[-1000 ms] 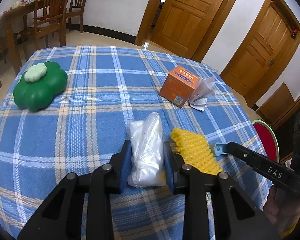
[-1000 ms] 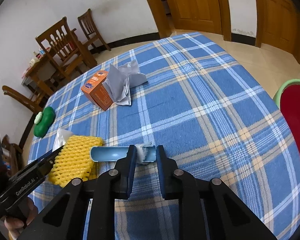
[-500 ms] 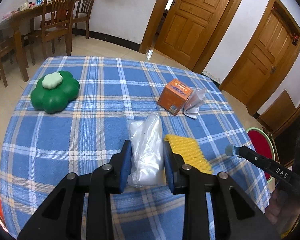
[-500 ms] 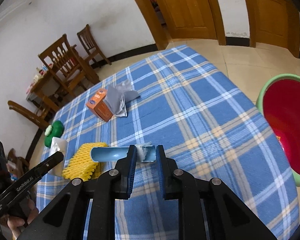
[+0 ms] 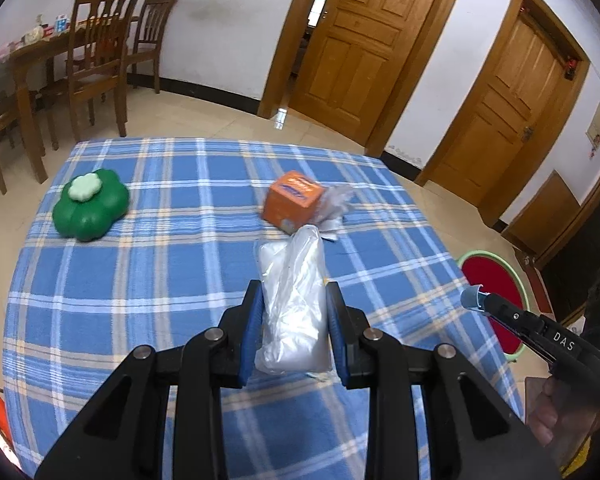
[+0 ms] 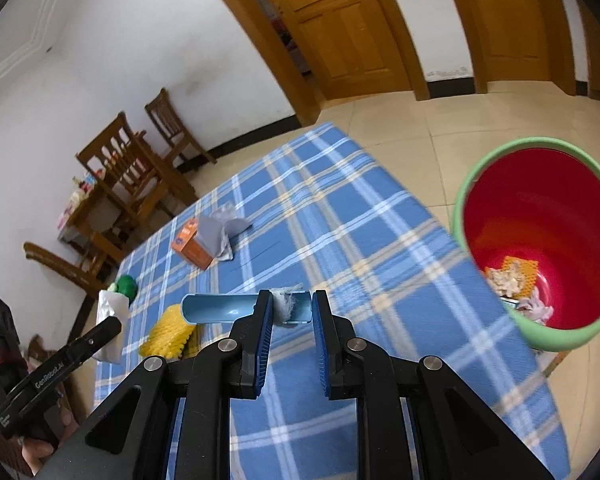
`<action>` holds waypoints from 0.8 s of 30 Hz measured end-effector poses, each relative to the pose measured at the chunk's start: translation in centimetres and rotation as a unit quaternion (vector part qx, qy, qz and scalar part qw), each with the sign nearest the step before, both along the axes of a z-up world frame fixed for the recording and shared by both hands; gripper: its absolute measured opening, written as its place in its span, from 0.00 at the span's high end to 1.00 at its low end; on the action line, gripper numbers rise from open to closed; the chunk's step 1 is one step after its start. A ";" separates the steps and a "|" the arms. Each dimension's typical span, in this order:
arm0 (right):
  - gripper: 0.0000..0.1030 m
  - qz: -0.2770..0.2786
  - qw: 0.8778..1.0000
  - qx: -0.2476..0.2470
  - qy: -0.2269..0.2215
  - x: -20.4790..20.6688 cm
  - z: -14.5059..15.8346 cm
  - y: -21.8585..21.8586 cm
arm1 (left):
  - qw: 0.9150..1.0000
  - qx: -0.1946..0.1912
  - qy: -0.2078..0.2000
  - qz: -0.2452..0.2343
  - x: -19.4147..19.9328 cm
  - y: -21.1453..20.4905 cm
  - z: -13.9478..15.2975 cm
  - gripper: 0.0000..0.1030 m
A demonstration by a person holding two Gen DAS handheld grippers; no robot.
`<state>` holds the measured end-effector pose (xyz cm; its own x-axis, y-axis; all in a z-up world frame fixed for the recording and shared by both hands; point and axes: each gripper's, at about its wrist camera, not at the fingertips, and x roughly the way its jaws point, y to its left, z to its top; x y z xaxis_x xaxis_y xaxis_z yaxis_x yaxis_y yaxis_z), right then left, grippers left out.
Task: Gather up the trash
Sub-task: 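Carry the plastic bag and blue plastic piece over the red bucket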
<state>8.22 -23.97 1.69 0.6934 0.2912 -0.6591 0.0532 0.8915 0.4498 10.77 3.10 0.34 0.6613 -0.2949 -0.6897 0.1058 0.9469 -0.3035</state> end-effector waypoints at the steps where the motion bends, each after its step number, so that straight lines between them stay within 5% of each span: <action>1: 0.81 -0.004 1.000 0.001 -0.001 -0.2 0.1 -0.3 | 1.000 -0.001 0.001 -0.005 -0.1 -0.3 0.1 0.70; 24: 0.81 -0.137 0.990 0.032 0.011 -4.8 -0.8 -11.4 | 0.993 0.010 0.009 -0.113 0.2 -11.2 1.2 0.70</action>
<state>3.46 -35.40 0.88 0.7385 0.1354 -0.6605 0.2999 0.8114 0.5016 10.93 -8.14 1.59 0.5669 -0.4209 -0.7082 0.3113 0.9054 -0.2889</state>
